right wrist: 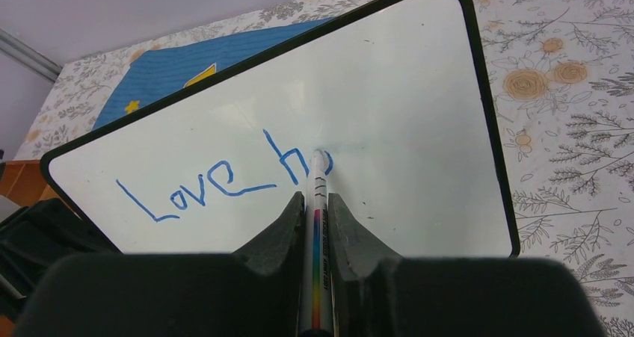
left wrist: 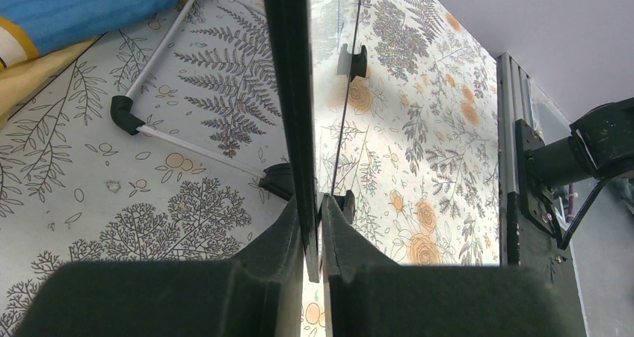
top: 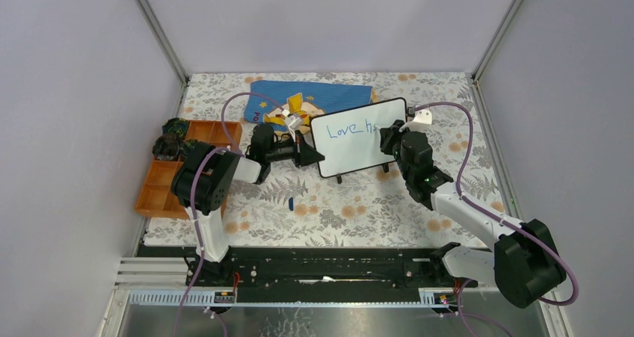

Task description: Write a sentence on the whiteboard

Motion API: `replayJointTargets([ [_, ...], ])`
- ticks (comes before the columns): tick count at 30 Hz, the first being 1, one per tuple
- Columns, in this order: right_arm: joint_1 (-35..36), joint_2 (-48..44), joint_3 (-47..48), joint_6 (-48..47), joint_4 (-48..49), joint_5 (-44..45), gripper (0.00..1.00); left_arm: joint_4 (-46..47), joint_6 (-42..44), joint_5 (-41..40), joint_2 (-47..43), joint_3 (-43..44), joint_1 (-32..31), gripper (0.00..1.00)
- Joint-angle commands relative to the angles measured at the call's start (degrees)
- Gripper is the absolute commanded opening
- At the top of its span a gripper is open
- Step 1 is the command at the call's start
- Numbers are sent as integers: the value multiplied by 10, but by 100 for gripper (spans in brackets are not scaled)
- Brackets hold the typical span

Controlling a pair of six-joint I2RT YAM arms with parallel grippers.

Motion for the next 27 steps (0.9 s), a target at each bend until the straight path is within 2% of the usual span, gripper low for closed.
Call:
replayJointTargets([
  [1,-4,1,21,-8,33,-22,0,-97,45,-17,18,-13,-18,0],
  [27,-4,15,4,-4,-26,-6,0,-101,47,-20,17,-12,-18,0],
])
